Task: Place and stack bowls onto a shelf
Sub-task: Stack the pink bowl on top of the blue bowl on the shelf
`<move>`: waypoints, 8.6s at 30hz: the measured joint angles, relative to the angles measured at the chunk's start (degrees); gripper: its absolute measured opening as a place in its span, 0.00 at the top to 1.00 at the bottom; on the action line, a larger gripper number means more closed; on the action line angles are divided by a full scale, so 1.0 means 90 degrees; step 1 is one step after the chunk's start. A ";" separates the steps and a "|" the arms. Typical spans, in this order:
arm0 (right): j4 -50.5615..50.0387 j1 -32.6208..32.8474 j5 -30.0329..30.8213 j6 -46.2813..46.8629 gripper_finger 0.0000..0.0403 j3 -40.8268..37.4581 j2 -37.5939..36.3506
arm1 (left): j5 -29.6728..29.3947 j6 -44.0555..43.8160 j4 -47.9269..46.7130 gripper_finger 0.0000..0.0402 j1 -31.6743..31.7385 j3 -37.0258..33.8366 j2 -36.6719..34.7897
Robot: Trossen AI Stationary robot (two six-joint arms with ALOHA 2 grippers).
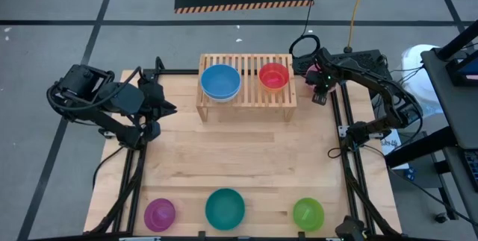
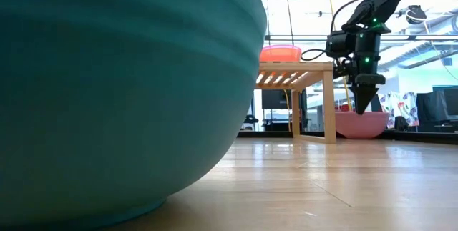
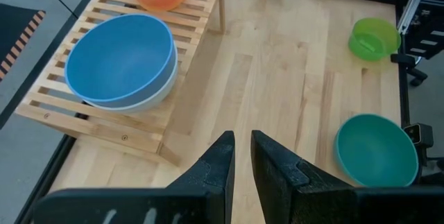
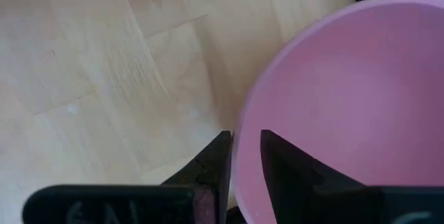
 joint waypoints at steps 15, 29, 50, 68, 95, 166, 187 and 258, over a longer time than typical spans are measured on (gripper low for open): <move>0.0217 -0.0170 -0.0003 -0.0120 0.81 0.0000 0.0034 | 0.0000 -0.0072 0.0001 0.86 0.0000 0.0000 0.0000; 0.0308 -0.0342 0.0004 -0.0112 0.88 0.0000 0.0428 | 0.0000 -0.0110 0.0012 0.86 -0.0001 0.0000 0.0000; -0.0055 -0.0209 -0.0013 0.0411 1.00 -0.0002 -0.0283 | 0.0000 -0.0110 0.0032 0.86 -0.0001 0.0000 0.0000; -0.1347 -0.0099 -0.0445 0.0889 1.00 -0.0002 -0.2459 | 0.0000 0.0169 0.0032 0.86 0.0001 0.0002 0.0000; -0.3617 -0.0073 -0.1556 0.1029 0.92 -0.0002 -0.2489 | 0.0000 0.0296 0.0030 0.86 -0.0001 0.0002 0.0000; -0.1151 0.2344 0.0202 0.0007 0.78 -0.1897 -0.2477 | 0.0010 0.0242 0.0027 0.86 -0.0001 0.0002 0.0000; -0.0509 0.2132 0.0696 -0.0306 0.78 -0.1893 -0.2464 | 0.0008 0.0223 0.0029 0.86 0.0000 0.0002 0.0000; -0.4820 0.3886 -0.0503 0.1548 1.00 0.7862 0.1022 | 0.0116 0.0454 0.0002 0.86 -0.0001 0.0002 0.0002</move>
